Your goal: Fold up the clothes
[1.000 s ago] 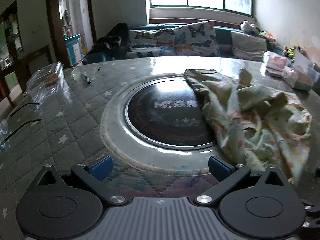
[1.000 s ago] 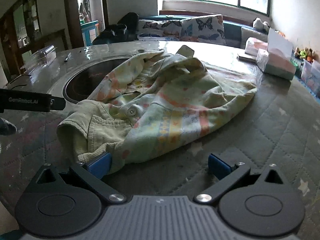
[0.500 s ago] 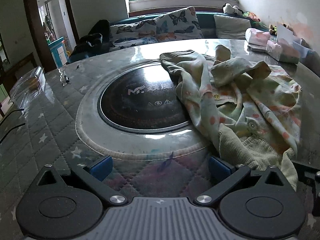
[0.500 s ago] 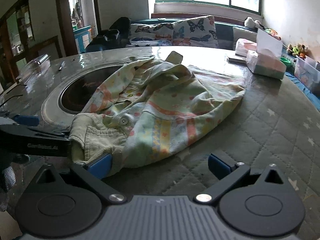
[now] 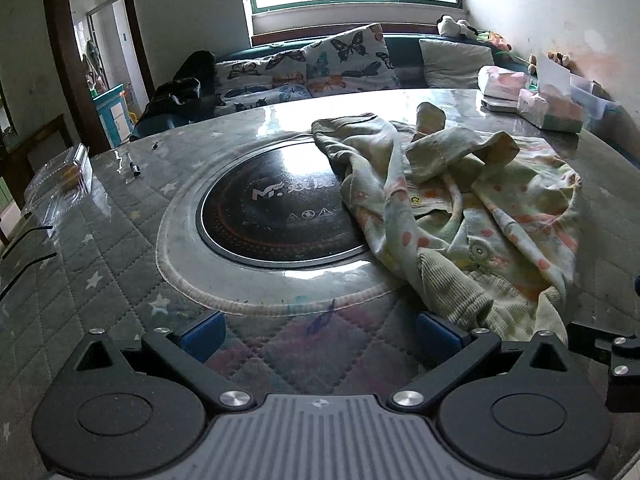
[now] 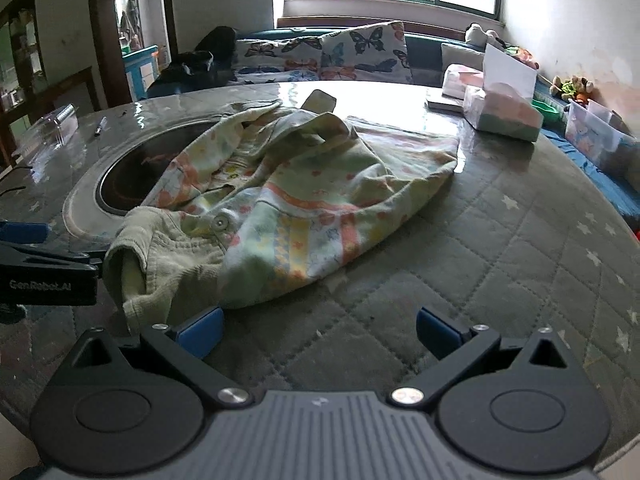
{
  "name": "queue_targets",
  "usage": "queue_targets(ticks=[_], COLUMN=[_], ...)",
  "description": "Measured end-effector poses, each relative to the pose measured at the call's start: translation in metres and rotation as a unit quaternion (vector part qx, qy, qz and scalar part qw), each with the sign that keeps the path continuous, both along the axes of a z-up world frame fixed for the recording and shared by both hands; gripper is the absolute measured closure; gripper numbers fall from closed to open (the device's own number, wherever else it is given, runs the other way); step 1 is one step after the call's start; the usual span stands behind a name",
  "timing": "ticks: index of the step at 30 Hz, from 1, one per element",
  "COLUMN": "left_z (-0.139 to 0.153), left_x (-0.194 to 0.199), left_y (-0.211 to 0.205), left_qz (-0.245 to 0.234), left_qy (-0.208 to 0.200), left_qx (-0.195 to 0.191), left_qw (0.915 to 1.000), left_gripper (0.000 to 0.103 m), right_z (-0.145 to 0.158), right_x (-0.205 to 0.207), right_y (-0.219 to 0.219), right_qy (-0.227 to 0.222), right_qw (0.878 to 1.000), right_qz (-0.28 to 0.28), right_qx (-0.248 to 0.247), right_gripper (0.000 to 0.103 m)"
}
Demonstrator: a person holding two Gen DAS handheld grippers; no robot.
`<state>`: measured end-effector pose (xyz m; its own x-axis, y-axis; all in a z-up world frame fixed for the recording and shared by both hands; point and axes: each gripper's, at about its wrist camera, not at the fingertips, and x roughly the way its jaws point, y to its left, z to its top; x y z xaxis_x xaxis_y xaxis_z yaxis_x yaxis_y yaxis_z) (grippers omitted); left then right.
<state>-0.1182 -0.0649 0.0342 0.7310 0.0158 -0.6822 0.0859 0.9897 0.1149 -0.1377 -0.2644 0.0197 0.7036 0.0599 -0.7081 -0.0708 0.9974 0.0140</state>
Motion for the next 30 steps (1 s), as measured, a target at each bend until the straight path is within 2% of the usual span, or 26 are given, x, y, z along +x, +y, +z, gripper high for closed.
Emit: queue_targets(ticks=[30], left_z=[-0.001], left_x=[-0.029], left_y=[-0.016], left_qz=[-0.034], left_qy=[-0.006], left_qx=[0.015], left_qw=[0.9993], left_gripper=[0.000], right_z=[0.007], right_x=[-0.020], right_y=[0.002], right_qy=[-0.008], right_qw=[1.000], right_qz=[-0.015], right_qx=[-0.018], right_gripper=[0.000])
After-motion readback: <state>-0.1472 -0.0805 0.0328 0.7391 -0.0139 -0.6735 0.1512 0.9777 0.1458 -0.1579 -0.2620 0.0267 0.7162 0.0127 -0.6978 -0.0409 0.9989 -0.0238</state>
